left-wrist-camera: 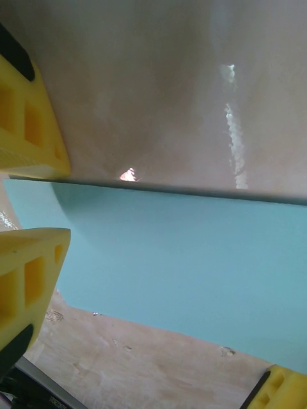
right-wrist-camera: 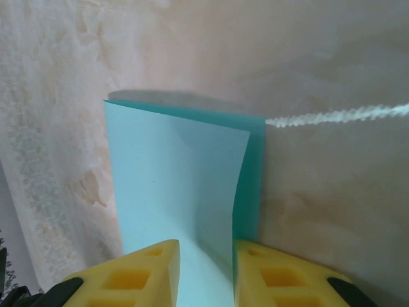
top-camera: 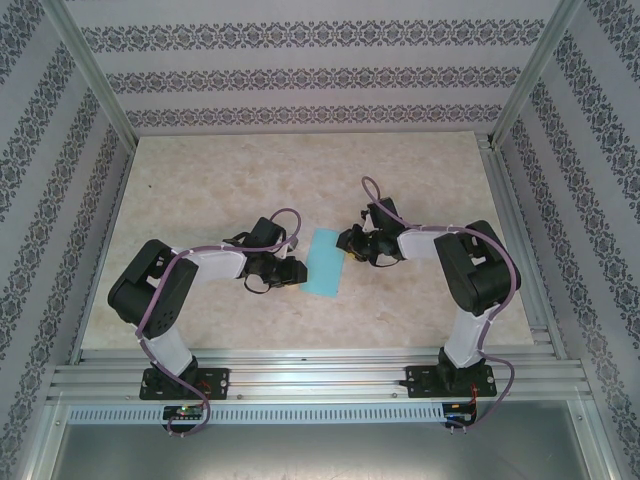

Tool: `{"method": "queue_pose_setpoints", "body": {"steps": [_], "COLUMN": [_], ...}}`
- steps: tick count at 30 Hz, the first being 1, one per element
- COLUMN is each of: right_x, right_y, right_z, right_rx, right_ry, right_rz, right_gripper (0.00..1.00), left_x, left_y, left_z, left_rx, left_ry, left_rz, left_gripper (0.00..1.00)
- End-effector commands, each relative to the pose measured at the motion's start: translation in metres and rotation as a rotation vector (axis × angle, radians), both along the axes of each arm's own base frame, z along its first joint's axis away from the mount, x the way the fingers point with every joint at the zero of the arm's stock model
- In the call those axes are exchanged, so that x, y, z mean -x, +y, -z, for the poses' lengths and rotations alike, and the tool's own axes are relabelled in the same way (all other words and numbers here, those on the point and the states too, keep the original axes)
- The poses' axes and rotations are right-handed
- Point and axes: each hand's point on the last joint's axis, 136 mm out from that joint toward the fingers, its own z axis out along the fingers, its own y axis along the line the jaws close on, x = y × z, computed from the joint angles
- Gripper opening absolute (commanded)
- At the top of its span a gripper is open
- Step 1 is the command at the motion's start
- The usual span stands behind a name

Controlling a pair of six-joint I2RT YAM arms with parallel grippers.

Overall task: Fold a paper plane with a square sheet of paper (fold left side to right side)
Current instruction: Fold the triangle a second time at the center of the table.

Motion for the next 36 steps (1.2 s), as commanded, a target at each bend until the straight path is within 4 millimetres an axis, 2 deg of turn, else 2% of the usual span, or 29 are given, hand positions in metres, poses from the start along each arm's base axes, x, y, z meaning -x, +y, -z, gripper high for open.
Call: {"method": "queue_pose_setpoints", "body": {"steps": [1, 11, 15, 20, 24, 30, 36], "right_x": [0.009, 0.034, 0.043, 0.05, 0.052, 0.057, 0.058], "right_y": [0.014, 0.019, 0.022, 0.022, 0.021, 0.02, 0.02], "right_z": [-0.015, -0.012, -0.014, -0.018, -0.021, -0.024, -0.029], "right_rx": [-0.072, -0.076, -0.089, -0.111, -0.115, -0.08, -0.031], "right_ry": [-0.022, 0.002, 0.028, 0.061, 0.092, 0.151, 0.171], "right_rz": [-0.009, -0.002, 0.013, 0.054, 0.086, 0.085, 0.061], "right_gripper": [0.28, 0.27, 0.25, 0.19, 0.14, 0.09, 0.07], "left_x": [-0.001, -0.002, -0.006, -0.009, -0.002, 0.015, 0.031], "left_y": [-0.004, -0.004, -0.002, 0.002, 0.002, -0.009, -0.021], "left_z": [0.008, 0.003, -0.008, -0.034, -0.051, -0.078, -0.084], "left_rx": [0.013, 0.012, 0.002, -0.014, -0.062, -0.073, -0.125], "left_ry": [0.009, -0.015, -0.065, -0.192, -0.296, -0.451, -0.534], "left_rz": [0.001, 0.01, 0.017, 0.057, 0.138, 0.276, 0.389], "left_gripper": [0.27, 0.28, 0.32, 0.38, 0.44, 0.56, 0.61]}}
